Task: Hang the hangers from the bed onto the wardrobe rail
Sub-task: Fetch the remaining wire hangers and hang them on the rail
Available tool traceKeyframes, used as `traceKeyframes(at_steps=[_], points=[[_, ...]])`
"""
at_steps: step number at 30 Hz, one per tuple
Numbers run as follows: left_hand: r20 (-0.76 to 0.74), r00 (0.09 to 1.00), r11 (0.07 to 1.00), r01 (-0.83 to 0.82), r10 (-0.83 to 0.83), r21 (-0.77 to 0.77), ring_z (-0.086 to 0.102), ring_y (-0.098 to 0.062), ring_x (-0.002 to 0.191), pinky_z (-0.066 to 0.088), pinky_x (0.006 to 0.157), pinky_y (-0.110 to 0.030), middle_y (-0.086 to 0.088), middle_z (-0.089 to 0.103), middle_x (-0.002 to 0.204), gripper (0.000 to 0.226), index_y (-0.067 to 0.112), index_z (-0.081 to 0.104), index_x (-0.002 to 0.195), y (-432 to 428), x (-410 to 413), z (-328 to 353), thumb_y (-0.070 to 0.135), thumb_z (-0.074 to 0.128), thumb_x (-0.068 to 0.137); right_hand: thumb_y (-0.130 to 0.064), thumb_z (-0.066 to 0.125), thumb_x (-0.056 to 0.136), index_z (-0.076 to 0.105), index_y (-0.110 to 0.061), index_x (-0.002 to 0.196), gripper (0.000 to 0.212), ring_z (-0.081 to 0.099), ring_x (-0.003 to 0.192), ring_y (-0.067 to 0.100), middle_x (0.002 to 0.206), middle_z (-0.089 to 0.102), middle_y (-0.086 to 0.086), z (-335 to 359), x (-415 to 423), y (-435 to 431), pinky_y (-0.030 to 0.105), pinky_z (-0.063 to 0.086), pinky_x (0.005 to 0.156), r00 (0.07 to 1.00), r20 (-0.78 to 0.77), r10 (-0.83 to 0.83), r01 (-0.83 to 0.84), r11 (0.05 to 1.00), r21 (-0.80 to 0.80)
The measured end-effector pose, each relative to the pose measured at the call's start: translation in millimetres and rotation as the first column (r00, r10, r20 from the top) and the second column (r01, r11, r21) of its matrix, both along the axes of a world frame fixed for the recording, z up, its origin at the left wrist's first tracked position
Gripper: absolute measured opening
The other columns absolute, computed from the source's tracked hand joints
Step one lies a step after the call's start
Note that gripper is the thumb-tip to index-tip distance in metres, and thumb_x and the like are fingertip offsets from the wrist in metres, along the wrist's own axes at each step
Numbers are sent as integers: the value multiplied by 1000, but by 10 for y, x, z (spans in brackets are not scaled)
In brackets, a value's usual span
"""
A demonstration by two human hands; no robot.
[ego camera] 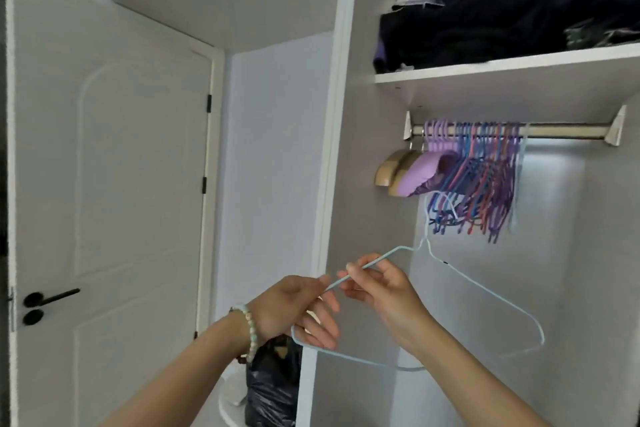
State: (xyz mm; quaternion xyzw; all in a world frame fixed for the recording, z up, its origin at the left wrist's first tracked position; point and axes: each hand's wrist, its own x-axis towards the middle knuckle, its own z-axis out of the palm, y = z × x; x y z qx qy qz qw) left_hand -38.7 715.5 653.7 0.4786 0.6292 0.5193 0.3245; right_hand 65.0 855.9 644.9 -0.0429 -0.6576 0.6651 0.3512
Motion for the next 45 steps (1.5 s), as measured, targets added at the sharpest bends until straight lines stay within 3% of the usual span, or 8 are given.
traceKeyframes(at_steps=[5, 11, 20, 24, 29, 33, 37, 45], points=[[-63, 997, 998, 49, -46, 48, 67, -15, 51, 52, 49, -20, -5, 67, 56, 40, 8, 49, 81, 753, 461, 215, 37, 28, 99, -8, 59, 86, 57, -10, 91, 5, 67, 67, 11, 78, 72, 4, 151, 452, 681, 24, 55, 71, 999, -38, -35, 33, 998, -60], [-15, 998, 985, 59, -57, 164, 67, -15, 52, 53, 52, -20, -2, 70, 60, 39, 11, 50, 80, 1523, 920, 426, 33, 25, 101, -14, 62, 86, 56, -10, 90, 8, 66, 75, 15, 87, 72, 4, 393, 844, 1314, 25, 53, 73, 979, -110, -170, 164, 984, -64], [68, 994, 951, 58, -82, 303, 66, -9, 58, 50, 57, -18, 7, 71, 71, 38, 18, 59, 91, 2398, 1391, 733, 34, 26, 101, -17, 64, 88, 61, -4, 99, 17, 65, 63, 11, 88, 73, 3, 882, 1212, 2016, 25, 50, 63, 906, -173, -385, 393, 920, 8], [129, 982, 952, 94, -137, 293, 61, -14, 72, 50, 67, -20, 3, 65, 87, 29, 18, 58, 101, 2685, 1508, 869, 25, 29, 102, -14, 63, 89, 61, -12, 98, 9, 65, 63, 14, 89, 72, 4, 1075, 1258, 2315, 25, 55, 62, 870, -163, -465, 470, 883, -13], [177, 979, 959, 50, -103, 280, 60, -13, 79, 52, 73, -21, 0, 64, 100, 19, 15, 57, 110, 3031, 1547, 1024, 19, 42, 98, -11, 57, 92, 58, -14, 108, 16, 64, 66, 17, 85, 68, 5, 1328, 1264, 2597, 24, 57, 58, 818, -173, -549, 551, 833, -37], [147, 985, 959, 50, -94, 277, 61, -12, 84, 51, 81, -23, 0, 64, 106, 19, 18, 61, 110, 3252, 1539, 1113, 15, 49, 95, -11, 54, 94, 61, -5, 112, 20, 62, 65, 18, 91, 67, 12, 1481, 1202, 2814, 33, 56, 67, 795, -131, -593, 583, 805, -107], [164, 986, 973, -11, -28, 232, 63, -12, 78, 54, 65, -17, -5, 62, 109, 19, 13, 60, 110, 3386, 1512, 1076, 11, 49, 95, -7, 53, 94, 60, 0, 111, 20, 58, 61, 20, 77, 62, 10, 1467, 1194, 2955, 22, 54, 46, 843, -16, -538, 527, 831, -178], [133, 990, 990, -54, 37, 131, 63, -12, 79, 53, 65, -18, -9, 62, 105, 27, 9, 58, 120, 3375, 1376, 907, 13, 50, 95, -14, 61, 90, 58, -3, 119, 31, 60, 81, 22, 109, 64, 17, 1326, 1139, 3001, 31, 51, 78, 815, 133, -564, 571, 821, -23]])
